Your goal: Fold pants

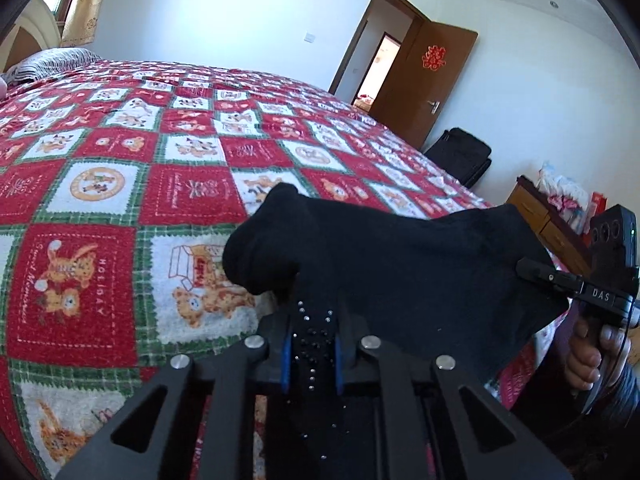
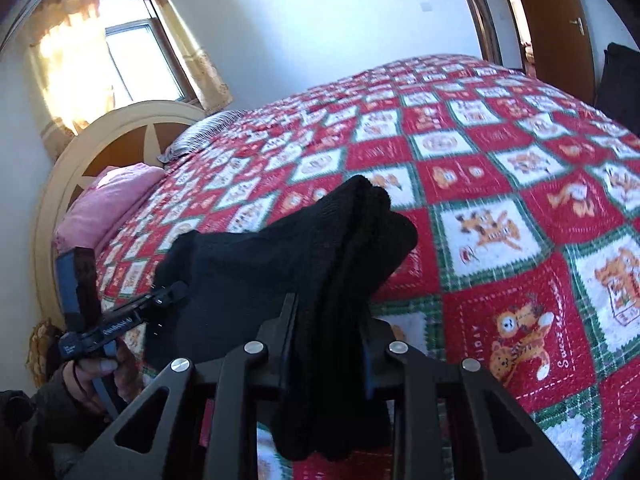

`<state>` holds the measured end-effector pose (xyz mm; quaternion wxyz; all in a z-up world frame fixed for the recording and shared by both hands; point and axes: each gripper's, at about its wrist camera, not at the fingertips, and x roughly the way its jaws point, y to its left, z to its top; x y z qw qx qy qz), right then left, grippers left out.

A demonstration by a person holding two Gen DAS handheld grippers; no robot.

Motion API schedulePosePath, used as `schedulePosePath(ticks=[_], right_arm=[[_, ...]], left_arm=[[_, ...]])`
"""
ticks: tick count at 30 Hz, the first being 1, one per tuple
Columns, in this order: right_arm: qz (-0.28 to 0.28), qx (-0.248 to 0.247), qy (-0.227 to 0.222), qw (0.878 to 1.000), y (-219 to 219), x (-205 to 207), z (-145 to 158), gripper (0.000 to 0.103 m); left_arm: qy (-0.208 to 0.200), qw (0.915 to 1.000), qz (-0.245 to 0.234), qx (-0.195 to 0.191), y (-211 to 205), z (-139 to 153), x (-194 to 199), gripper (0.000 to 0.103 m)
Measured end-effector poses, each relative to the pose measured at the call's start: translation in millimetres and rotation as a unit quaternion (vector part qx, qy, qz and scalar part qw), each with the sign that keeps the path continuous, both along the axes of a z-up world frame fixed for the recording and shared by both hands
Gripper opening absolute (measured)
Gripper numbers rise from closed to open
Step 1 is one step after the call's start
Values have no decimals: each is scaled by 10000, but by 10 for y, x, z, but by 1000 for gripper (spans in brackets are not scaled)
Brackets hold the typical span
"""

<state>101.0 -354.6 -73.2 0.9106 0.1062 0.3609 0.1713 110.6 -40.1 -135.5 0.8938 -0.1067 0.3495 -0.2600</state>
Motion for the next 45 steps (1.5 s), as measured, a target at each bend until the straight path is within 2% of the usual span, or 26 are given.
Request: schedulePosePath(ticks=[4,9,14,18,23,26,29,31,33,35,38,40,45], right_arm=[[172,20,-123,9998,117,25,162,27],[445,71,-186,9988,379,246,251,27],[951,276,-162,9950,934,691,270,26],[1440,294,-107,9891,1587,1045,229,26],[1909,204,-26,9814,2260,1300,138,26],[2037,220,87,9788,2607,1445,64,26],[2057,114,175,9784,2826,1527,-15,26],[2014,79,317,9790,2870,1603,-95,26],[1945,42,491,9797,2861,1680,-187,27],[1836,24,615,9811,2793,1734,-278,29],[1726,64,787,9818,2723,1788,-382,32],[1687,39,827,9822,2706,1794,-429,35],[1589,88,891,9832,2661,1814,-479,42]], left_arm=[[-176,9998,117,-63,129,174,-45,13],[-414,9981,454,-87,507,404,-49,13],[-606,9917,1100,286,1019,540,-36,12],[-552,9837,1674,347,1486,524,-22,12],[-505,9704,2340,320,2018,436,-35,12],[-442,9642,2588,370,2193,317,26,12],[-263,9623,2679,399,2306,139,59,13],[-135,9615,2709,443,2334,11,99,21],[-77,9598,2767,471,2366,-54,102,36],[-73,9590,2779,555,2353,-78,96,42],[-127,9546,2884,737,2348,-78,84,57],[-128,9529,2908,851,2341,-80,77,58],[-170,9460,3013,1187,2338,-76,78,69]])
